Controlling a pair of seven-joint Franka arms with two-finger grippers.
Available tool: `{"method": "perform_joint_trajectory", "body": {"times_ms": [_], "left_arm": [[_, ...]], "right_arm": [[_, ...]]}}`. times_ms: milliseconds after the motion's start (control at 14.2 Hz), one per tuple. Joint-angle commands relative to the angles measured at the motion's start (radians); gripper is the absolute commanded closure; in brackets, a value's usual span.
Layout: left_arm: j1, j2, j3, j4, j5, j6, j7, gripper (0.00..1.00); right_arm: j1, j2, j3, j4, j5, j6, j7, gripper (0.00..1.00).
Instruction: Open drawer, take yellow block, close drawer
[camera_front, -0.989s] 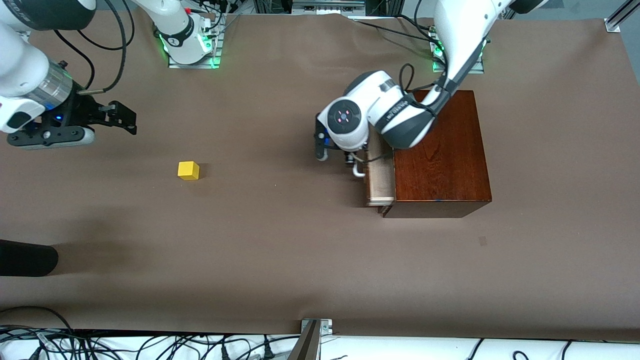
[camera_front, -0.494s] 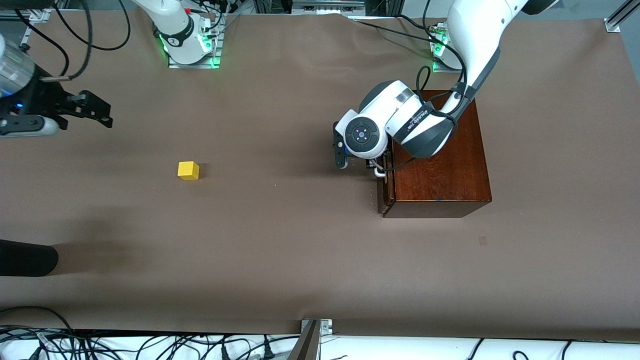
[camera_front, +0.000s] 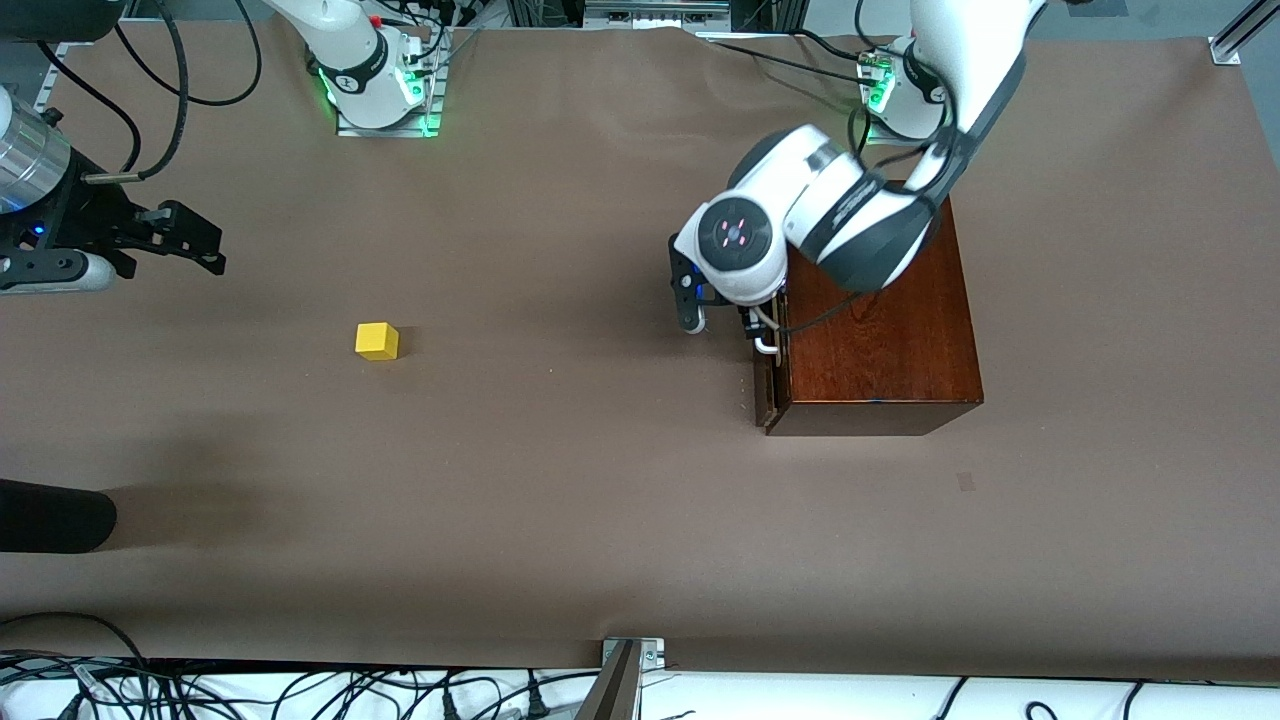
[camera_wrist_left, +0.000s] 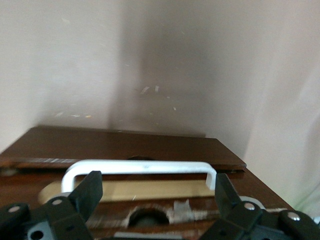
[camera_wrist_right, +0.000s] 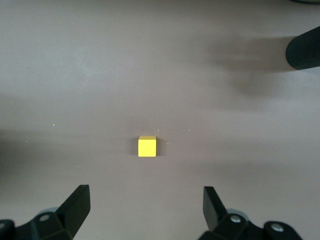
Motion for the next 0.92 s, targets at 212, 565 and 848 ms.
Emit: {"method": "perform_joint_trajectory", "body": {"times_ms": [212,565,848], "left_arm": [[0.090,-0.111,0.027,0.189,0.018,-0.207,-0.013,0.00],[0.127,-0.283,0.325,0.088,-0.162,-0.165,-0.019,0.00],[0.150,-0.433,0.490,-0.088,-0.218,0.033,-0.069,0.00]], "right_arm": [[-0.010,0.008,-0.013,0.023,0.013,-0.012,-0.009,0.00],[-0.010,0.007,-0.013,0.020,0.013,-0.015,-0.010,0.00],[-0.008,0.007,-0.013,0.020,0.013,-0.015,-0.010,0.00]]}}
